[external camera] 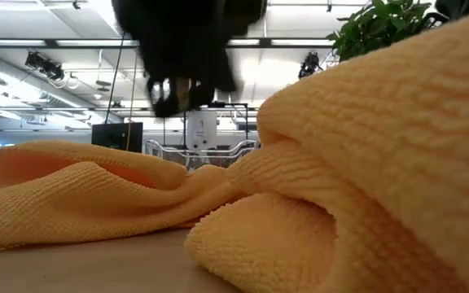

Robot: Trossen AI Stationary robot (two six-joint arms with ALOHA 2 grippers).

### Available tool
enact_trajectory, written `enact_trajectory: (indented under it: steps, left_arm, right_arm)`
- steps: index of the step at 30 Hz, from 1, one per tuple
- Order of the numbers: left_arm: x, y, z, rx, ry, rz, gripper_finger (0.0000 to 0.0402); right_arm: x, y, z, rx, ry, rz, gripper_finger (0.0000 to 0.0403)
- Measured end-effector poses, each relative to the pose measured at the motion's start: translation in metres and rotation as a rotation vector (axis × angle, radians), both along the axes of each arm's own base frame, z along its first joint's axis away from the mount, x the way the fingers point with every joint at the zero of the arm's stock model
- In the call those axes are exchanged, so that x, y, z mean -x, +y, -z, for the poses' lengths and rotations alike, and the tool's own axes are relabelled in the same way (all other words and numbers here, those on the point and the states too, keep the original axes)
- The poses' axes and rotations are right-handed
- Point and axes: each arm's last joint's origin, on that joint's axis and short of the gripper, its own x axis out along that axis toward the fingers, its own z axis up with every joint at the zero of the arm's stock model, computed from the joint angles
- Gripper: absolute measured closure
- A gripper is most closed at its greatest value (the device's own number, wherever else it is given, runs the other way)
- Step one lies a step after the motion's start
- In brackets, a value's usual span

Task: Fold microfiber towels
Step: Move the microfiber towels to the left of the table

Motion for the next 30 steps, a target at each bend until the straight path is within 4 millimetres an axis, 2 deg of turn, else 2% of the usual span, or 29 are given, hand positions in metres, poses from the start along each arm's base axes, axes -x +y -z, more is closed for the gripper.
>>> enact_trajectory:
  steps: [3,7,14,16,19,22,27,30]
  left_arm:
    - [0.001,0.005,0.02,-0.077,0.1,-0.066,0.0396]
    - [0.004,0.01,0.022,-0.173,0.123,-0.088,0.0393]
    - [0.032,0.02,0.031,-0.354,0.386,-0.019,0.0393]
    - [0.042,0.021,0.033,-0.385,0.414,-0.01,0.0393]
    - [0.064,0.022,0.033,-0.411,0.429,0.003,0.0397]
    - [0.097,0.028,0.031,-0.442,0.459,-0.03,0.0394]
    - [0.158,0.051,0.021,-0.413,0.456,-0.151,0.0397]
    - [0.186,0.064,0.016,-0.364,0.445,-0.204,0.0394]
  right_arm:
    - [0.003,0.004,0.0,-0.029,0.011,0.01,0.0376]
    - [0.005,0.007,0.0,-0.05,0.01,0.033,0.0376]
    - [0.005,0.007,-0.001,-0.047,-0.019,0.132,0.0376]
    - [0.005,0.006,-0.001,-0.043,-0.032,0.17,0.0376]
    - [0.003,0.005,-0.002,-0.046,-0.052,0.226,0.0376]
    - [0.002,0.004,-0.003,-0.052,-0.075,0.279,0.0376]
    - [-0.002,-0.001,-0.004,-0.052,-0.12,0.367,0.0376]
    - [-0.007,-0.008,-0.006,-0.071,-0.137,0.428,0.0376]
